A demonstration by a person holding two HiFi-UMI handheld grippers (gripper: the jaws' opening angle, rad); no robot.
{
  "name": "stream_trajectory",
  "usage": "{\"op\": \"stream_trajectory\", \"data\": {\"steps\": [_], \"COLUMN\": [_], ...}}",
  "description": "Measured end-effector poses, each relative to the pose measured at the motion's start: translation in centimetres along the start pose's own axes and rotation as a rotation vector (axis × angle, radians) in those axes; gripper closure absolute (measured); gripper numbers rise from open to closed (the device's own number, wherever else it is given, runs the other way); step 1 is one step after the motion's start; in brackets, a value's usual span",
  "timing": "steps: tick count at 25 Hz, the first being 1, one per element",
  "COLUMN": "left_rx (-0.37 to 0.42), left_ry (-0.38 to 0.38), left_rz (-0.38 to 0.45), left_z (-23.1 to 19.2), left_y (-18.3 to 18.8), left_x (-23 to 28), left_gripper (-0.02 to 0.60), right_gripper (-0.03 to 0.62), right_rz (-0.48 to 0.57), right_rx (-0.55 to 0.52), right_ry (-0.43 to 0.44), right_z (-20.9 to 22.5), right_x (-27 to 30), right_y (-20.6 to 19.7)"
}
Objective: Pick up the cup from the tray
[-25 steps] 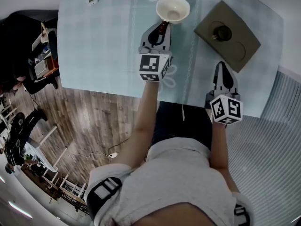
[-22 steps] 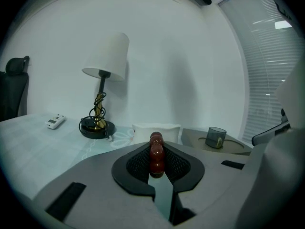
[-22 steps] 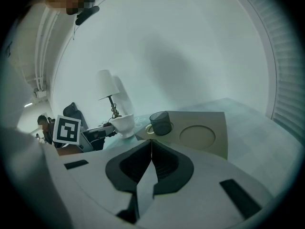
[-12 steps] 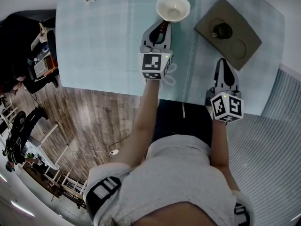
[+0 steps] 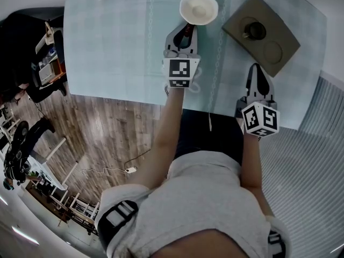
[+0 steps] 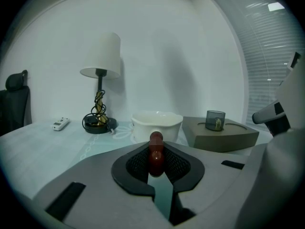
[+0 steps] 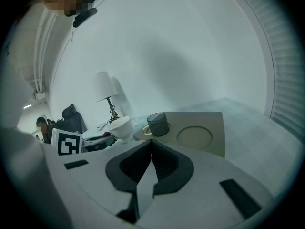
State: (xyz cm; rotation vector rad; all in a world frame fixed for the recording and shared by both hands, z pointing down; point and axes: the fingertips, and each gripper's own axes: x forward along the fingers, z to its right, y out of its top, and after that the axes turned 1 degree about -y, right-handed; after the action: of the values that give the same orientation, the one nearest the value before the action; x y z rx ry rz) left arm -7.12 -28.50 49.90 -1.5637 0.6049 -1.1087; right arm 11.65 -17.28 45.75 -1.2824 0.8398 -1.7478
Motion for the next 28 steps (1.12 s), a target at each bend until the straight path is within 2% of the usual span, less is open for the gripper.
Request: {"op": "stream_trajectory", "data": {"steps": [6, 10, 14, 16, 19, 23, 28], "left_rx": [-0.010, -0.068, -0.158, -0.200, -0.216, -0.208, -0.192], "left_ry": [0.041, 0.083, 0.106, 0.082, 0.029, -0.032, -0.194], "left_rz": [-0.015, -0.007, 0.067, 0.107, 0.150, 0.138, 0.121], "left_z": [-0.2, -0.6, -0.6, 0.0, 2.0, 5.3, 10.2], "left_y": [-0.2, 0.4, 2.4, 3.9, 6.0, 7.3, 7.7], "left_x": [-0.2, -1.4, -3.4, -4.4, -5.7, -5.8, -4.3], "left_gripper": [0.526, 0.469, 0.468, 0.482, 0.523, 0.563, 0.561], "right_gripper": [0.586, 0.586, 0.586, 0.586, 0.586, 0.586, 0.586], "right_rz": [0.007, 0.014, 0.025, 0.037, 0.056, 0.083, 0.117], "right_rx": [0.004, 0.005, 0.011, 0.015, 0.020, 0.033, 0.057], "right_ry": [0.010, 0.017, 0.016, 0.014, 0.011, -0.004, -0.040], "right_z": [0.1, 0.0, 0.2, 0.3, 0.6, 1.2, 2.7], "right_x": [-0.3, -0.6, -1.1, -1.3, -1.7, -2.5, -3.6], "right_y": [0.0, 0.3, 0.7, 0.9, 1.3, 2.1, 2.4]}}
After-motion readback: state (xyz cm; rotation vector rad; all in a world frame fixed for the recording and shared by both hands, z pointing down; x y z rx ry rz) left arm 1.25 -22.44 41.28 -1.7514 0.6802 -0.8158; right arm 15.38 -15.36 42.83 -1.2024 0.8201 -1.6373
